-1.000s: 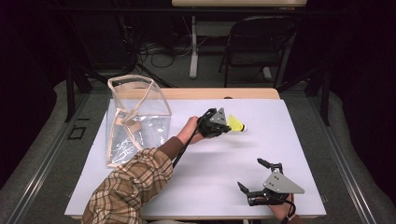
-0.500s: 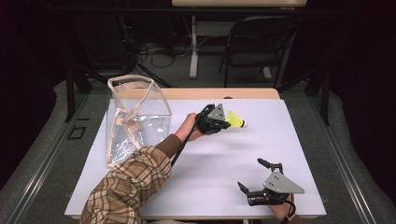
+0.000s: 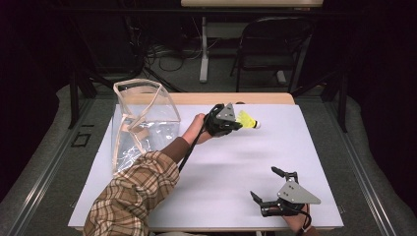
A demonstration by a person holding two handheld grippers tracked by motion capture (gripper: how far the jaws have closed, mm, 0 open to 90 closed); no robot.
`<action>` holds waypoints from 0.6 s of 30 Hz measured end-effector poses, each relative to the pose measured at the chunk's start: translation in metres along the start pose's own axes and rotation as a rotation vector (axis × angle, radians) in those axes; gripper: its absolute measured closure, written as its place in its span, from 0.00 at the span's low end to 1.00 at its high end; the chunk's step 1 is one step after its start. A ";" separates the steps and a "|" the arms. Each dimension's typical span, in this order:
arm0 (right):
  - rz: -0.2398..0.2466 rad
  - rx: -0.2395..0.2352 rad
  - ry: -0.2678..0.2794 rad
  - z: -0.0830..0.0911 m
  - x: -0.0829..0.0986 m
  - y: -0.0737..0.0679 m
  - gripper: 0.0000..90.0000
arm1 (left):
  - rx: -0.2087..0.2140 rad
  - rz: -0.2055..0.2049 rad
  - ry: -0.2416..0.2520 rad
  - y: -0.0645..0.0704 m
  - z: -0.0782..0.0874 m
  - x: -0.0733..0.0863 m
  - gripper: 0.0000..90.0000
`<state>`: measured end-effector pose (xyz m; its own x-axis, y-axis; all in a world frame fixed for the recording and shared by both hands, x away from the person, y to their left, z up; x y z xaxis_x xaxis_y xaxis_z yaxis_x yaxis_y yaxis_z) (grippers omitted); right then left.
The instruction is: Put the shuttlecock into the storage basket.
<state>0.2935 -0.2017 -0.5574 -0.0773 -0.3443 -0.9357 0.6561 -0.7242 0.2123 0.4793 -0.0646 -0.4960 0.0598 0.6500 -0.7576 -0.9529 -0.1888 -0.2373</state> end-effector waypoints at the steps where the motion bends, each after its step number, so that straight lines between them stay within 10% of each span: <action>1: -0.002 0.000 -0.001 0.000 0.000 0.000 0.00 | -0.001 -0.004 -0.003 -0.001 0.001 -0.001 1.00; 18: -0.003 0.005 0.002 0.000 0.000 0.001 0.00 | -0.027 0.002 0.011 -0.012 0.018 -0.014 1.00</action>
<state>0.2941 -0.2026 -0.5569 -0.0778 -0.3409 -0.9369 0.6520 -0.7283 0.2109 0.4847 -0.0581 -0.4713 0.0613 0.6416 -0.7646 -0.9447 -0.2100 -0.2519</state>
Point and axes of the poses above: each handheld gripper's, and its own axes: z roughly backward along the jaws, x roughly out of its underside, y roughly to its right, the point moved 7 cm from there along -z, roughly forward along the jaws, and after that the axes turned 1 degree about -y, right-handed, at the moved point
